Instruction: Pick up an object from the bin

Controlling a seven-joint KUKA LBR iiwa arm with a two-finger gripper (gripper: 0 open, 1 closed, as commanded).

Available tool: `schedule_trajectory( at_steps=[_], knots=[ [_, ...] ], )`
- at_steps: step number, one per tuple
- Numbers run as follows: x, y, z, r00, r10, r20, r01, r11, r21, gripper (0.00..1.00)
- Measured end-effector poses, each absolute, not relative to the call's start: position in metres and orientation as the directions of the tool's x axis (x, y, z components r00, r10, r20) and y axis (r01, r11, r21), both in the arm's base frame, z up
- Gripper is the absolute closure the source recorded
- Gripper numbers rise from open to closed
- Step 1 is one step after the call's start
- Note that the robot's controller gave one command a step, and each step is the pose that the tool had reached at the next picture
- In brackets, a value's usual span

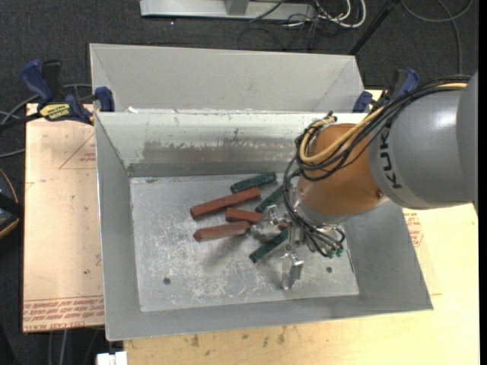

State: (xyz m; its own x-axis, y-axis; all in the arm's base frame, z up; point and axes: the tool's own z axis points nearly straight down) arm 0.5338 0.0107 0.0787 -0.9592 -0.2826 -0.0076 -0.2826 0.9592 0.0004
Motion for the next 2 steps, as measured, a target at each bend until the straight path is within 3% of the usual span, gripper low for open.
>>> schedule_trajectory(
  at_steps=[1,2],
  knots=[
    [0.588,0.06,0.073,-0.966,-0.258,-0.001,-0.258,0.966,-0.004,0.0],
    [0.571,0.065,0.079,-0.961,-0.277,-0.019,-0.277,0.961,0.005,0.0]
  ],
)
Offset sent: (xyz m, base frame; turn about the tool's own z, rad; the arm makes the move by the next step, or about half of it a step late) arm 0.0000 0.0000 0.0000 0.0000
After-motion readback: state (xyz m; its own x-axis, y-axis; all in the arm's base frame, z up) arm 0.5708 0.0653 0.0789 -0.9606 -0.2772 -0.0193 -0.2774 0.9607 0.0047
